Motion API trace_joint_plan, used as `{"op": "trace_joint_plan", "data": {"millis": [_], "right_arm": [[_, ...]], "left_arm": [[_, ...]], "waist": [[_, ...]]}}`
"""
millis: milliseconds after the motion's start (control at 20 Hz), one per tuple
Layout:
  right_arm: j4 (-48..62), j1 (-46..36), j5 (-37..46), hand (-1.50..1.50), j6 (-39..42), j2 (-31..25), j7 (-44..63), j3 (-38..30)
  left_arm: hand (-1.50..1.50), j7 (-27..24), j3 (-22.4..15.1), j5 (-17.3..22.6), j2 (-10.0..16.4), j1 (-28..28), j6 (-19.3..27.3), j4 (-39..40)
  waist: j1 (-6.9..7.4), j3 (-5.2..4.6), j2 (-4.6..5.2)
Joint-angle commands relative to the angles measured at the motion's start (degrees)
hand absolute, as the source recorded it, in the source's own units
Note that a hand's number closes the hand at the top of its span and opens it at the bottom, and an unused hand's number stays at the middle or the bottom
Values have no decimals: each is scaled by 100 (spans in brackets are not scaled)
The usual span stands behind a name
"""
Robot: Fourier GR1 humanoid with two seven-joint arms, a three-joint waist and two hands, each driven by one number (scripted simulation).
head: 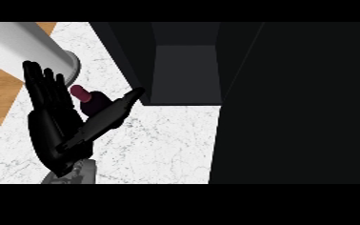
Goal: Pick up the wine, place it into the cabinet and close the cabinet
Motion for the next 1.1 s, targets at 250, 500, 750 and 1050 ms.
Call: {"op": "trace_joint_plan", "data": {"millis": [250,500,750,1050], "right_arm": [[-500,-95,-454,-150,84,-118,308,-447],[-849,246,-430,-150,183,-157,286,-421],[-1263,-98,-249,-150,-44,-157,1049,-205],[-951,-235,-391,-150,-34,-92,826,-435]], "left_arm": [[-150,-1961,315,1914,-37,455,-56,781],[-150,-2856,648,2462,30,1269,-443,500],[-150,-3395,1126,2852,-161,944,-701,1183],[-150,-4441,1175,3380,-536,1267,-949,1711]], "waist": [[-17,-3,13],[9,0,-6],[-15,-2,-11],[11,2,-7]]}}
